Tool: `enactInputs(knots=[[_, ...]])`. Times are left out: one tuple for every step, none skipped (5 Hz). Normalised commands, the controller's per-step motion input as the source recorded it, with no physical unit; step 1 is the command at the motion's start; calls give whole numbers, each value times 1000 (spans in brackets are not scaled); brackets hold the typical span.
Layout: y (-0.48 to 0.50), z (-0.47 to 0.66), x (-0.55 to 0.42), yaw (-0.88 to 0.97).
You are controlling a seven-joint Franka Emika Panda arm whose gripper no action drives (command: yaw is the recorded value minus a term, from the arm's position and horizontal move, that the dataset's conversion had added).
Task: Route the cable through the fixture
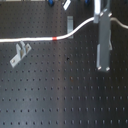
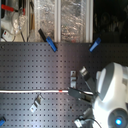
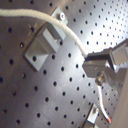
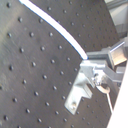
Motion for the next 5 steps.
enactInputs(knots=[[0, 26, 0, 0], [332, 396, -209, 80], [111, 349, -162, 120], [-80, 1, 17, 0], [-691, 6, 223, 0]])
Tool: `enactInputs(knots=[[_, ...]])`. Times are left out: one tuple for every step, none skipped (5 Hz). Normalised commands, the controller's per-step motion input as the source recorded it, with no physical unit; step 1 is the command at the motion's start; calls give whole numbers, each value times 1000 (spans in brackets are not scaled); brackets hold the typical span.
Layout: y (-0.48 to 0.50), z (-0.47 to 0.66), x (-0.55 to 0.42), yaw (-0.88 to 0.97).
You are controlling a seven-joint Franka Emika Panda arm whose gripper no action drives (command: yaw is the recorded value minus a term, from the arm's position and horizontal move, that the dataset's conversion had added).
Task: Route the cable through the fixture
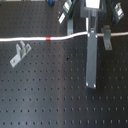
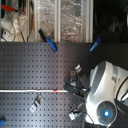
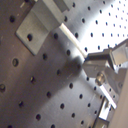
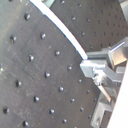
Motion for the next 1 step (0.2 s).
enactInputs(knots=[[-3, 0, 20, 0]])
